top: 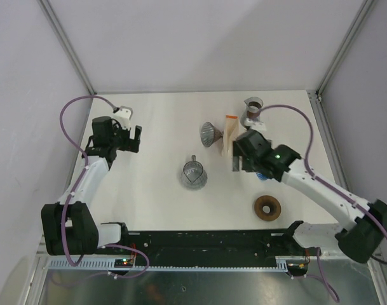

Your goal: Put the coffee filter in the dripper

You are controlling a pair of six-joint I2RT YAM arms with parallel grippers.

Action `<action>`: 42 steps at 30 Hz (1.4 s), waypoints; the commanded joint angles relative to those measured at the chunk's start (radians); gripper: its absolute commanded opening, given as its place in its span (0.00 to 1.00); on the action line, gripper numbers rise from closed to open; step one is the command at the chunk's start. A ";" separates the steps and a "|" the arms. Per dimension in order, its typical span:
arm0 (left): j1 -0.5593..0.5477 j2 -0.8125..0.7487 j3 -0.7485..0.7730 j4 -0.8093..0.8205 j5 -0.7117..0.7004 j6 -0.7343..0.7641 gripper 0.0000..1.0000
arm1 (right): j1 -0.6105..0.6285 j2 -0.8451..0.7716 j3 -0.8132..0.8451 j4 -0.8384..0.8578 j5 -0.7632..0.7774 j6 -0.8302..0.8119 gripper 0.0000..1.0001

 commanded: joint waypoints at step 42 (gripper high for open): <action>0.002 -0.004 0.018 -0.004 0.035 0.016 1.00 | 0.083 -0.088 -0.577 0.183 -0.155 0.276 0.01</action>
